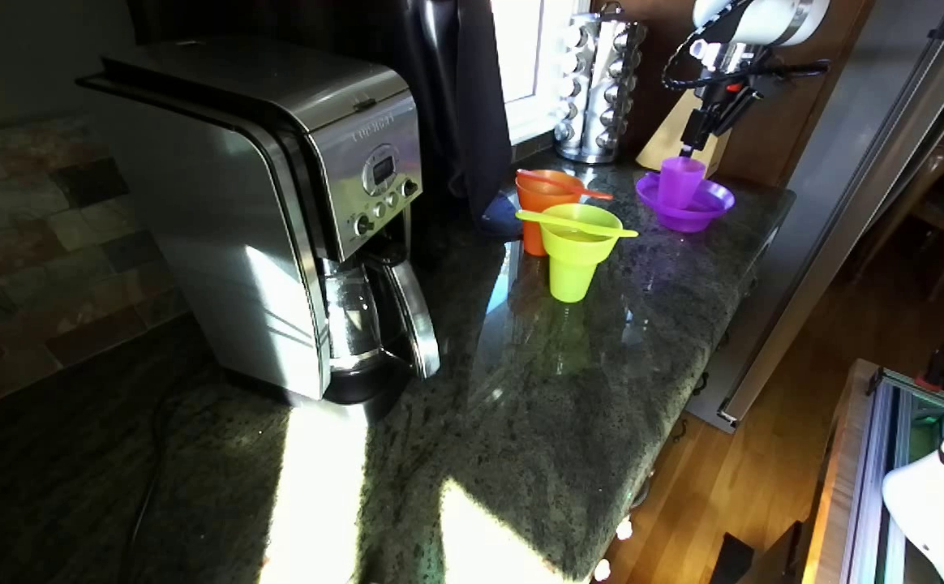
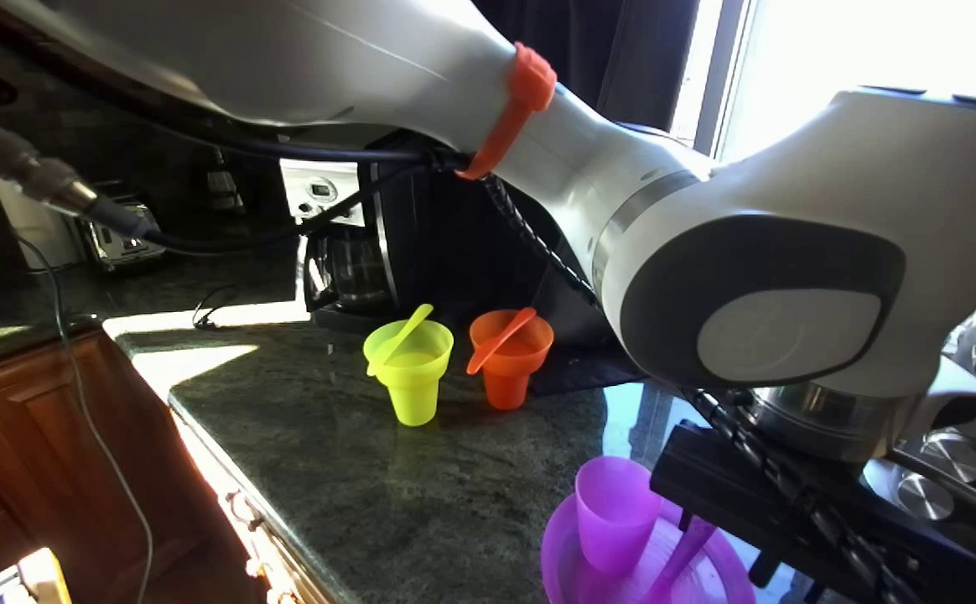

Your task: Put the purple plate on top of the purple bowl then place the cup and spoon on the plate.

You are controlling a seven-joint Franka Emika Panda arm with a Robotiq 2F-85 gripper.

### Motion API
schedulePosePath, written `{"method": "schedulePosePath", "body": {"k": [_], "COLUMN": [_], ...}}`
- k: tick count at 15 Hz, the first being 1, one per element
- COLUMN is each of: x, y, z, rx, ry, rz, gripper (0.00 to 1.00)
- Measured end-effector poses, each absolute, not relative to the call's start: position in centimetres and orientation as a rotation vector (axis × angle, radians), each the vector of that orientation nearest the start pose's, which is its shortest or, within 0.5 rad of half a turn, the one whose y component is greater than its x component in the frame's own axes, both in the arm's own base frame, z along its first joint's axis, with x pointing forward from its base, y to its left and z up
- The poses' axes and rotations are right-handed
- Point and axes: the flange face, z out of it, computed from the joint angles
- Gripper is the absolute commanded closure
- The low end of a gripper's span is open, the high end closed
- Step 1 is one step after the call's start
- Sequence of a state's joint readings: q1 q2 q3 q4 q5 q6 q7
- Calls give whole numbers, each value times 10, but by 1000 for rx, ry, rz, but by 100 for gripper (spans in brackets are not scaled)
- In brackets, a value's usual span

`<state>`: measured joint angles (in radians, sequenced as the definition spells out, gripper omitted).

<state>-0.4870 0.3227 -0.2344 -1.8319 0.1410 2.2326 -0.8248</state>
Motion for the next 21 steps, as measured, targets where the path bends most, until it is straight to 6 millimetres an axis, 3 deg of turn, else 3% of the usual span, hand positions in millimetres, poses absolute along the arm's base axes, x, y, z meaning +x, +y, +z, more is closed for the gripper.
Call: {"method": "schedulePosePath", "body": {"k": [7, 14, 21], "x": [488, 481, 475], "y": [-412, -383, -364], "z": [397, 447, 465], "rx": [-3197, -3179, -3174], "ry": [0, 34, 24], "rz": [-220, -150, -60], "gripper": [0, 0, 0]}}
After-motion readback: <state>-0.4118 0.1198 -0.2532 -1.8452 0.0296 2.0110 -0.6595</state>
